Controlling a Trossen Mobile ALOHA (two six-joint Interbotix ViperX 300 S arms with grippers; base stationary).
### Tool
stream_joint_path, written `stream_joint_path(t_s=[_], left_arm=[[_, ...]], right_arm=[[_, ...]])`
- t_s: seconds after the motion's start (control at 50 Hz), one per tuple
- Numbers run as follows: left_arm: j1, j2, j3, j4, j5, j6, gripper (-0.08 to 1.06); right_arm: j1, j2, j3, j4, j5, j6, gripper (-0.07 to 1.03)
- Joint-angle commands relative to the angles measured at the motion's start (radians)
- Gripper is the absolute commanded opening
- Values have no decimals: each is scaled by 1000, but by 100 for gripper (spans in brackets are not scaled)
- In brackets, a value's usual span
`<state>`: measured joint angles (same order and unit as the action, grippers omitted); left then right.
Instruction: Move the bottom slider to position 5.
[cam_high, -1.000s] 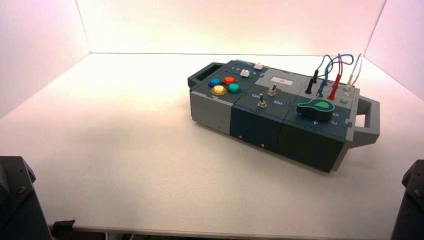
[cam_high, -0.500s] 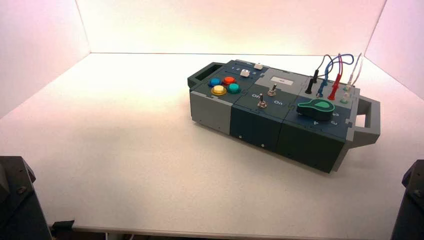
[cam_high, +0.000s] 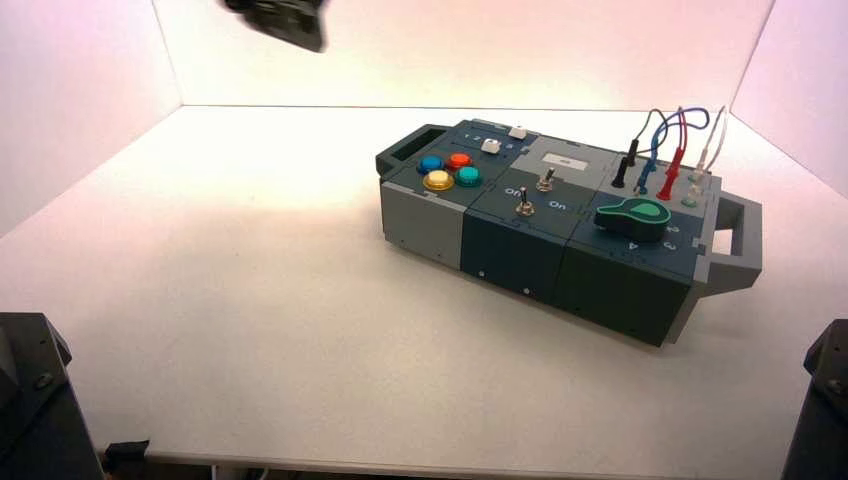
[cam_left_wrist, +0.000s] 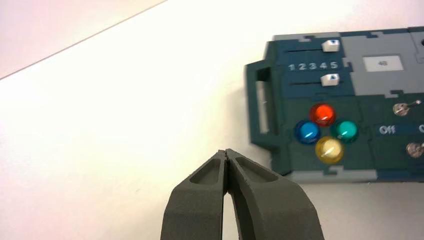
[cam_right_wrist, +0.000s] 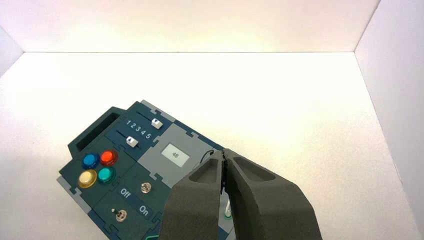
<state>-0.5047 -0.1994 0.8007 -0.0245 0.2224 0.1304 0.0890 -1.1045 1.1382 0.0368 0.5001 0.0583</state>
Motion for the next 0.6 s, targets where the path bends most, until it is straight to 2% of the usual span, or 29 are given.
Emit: stream_joint_path(t_s=[0.02,0.26,0.6], left_arm=[[-18,107,-124,-3,11,-2,-3],[-52,299,-302,-2,71,-2,-3],[-137,456,-462,-3,118,-2,-3]], right_arm=[[5,8,-25,5,-3,0,-2],[5,9,-25,6,-3,0,-2],[5,20,-25,5,-3,-2,-2]])
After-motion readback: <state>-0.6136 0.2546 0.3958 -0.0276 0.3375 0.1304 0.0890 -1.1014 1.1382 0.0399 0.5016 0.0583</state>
